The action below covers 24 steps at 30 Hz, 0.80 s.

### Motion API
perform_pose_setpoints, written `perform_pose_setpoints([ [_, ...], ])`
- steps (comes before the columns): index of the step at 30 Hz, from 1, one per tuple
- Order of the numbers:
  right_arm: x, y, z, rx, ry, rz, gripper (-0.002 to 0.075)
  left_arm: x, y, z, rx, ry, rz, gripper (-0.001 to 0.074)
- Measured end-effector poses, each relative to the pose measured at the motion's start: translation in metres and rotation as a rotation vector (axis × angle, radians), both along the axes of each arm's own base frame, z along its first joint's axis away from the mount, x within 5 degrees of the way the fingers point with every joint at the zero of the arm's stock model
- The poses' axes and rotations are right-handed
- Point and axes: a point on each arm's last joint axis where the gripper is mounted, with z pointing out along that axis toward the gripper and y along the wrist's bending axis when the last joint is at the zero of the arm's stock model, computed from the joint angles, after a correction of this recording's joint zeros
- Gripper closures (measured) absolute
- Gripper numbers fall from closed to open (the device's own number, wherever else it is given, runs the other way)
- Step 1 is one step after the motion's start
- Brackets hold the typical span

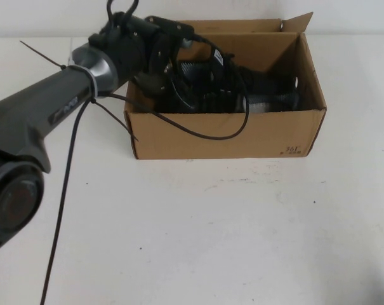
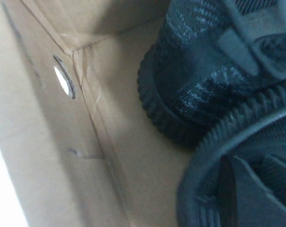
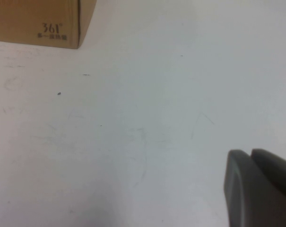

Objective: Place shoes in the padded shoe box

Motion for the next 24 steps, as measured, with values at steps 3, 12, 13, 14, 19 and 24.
perform_pose_setpoints([
  [3, 0.000, 0.000, 0.000, 0.000, 0.000, 0.000, 0.0734, -0.006, 0.004, 0.021, -0.012, -0.019, 0.004, 0.0650],
  [12, 0.000, 0.000, 0.000, 0.000, 0.000, 0.000, 0.0734, -0.041, 0.026, 0.099, 0.023, -0.081, -0.029, 0.0708],
  [13, 0.000, 0.000, 0.000, 0.000, 0.000, 0.000, 0.0734, -0.046, 0.029, 0.106, 0.025, -0.085, -0.032, 0.0718],
  [14, 0.000, 0.000, 0.000, 0.000, 0.000, 0.000, 0.0734, -0.052, 0.033, 0.112, 0.025, -0.091, -0.032, 0.0725],
  [19, 0.000, 0.000, 0.000, 0.000, 0.000, 0.000, 0.0734, -0.096, 0.056, 0.136, -0.011, -0.155, -0.043, 0.0735],
  [24, 0.000, 0.000, 0.000, 0.000, 0.000, 0.000, 0.0734, -0.151, 0.087, 0.132, -0.046, -0.191, -0.037, 0.0736],
])
